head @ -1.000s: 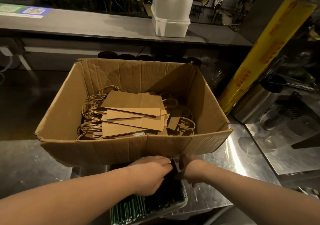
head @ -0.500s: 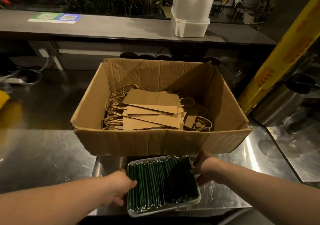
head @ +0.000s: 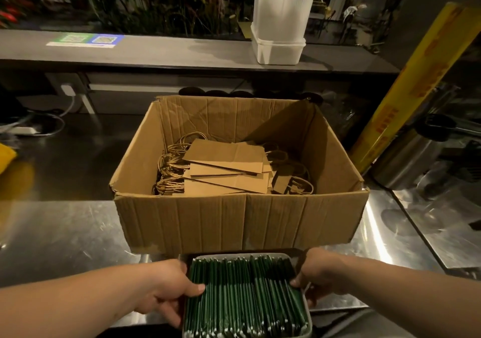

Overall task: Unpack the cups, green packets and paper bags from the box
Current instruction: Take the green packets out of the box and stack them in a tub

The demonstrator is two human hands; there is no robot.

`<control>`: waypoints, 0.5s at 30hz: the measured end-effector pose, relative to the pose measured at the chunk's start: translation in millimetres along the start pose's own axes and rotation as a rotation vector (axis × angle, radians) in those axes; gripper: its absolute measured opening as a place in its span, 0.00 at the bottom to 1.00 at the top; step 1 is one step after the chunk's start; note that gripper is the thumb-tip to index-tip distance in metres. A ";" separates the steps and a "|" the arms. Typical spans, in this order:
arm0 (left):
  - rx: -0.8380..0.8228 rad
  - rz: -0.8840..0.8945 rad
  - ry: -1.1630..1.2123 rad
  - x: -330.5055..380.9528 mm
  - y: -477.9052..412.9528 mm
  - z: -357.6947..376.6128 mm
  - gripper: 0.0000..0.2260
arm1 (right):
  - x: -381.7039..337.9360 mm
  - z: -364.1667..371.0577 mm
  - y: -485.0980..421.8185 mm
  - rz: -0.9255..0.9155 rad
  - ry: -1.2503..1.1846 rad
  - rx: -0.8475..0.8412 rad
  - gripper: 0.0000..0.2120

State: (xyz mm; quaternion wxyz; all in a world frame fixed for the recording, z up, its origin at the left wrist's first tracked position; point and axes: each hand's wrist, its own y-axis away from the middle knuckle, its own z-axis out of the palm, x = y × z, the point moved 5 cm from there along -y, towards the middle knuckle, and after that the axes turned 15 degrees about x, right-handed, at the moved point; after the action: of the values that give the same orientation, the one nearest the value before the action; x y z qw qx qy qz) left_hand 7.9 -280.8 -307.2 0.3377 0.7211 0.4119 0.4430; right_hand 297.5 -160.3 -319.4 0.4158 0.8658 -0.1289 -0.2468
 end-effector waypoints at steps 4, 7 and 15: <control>0.054 0.056 -0.029 -1.7 -6.5 9.2 0.14 | 6.2 10.9 -2.2 -0.026 0.012 0.019 0.03; 0.082 0.084 0.001 2.3 -6.0 9.3 0.15 | 2.4 6.5 0.9 -0.067 -0.021 0.038 0.07; 0.071 0.236 0.070 43.3 47.4 -23.7 0.17 | -23.9 -50.9 54.1 -0.177 -0.151 0.089 0.12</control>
State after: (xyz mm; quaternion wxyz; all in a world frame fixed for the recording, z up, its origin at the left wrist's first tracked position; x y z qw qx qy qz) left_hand 11.8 -259.8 -242.2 0.2429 0.7604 0.3509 0.4896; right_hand 303.5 -150.3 -242.3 0.3425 0.8703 -0.0937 -0.3413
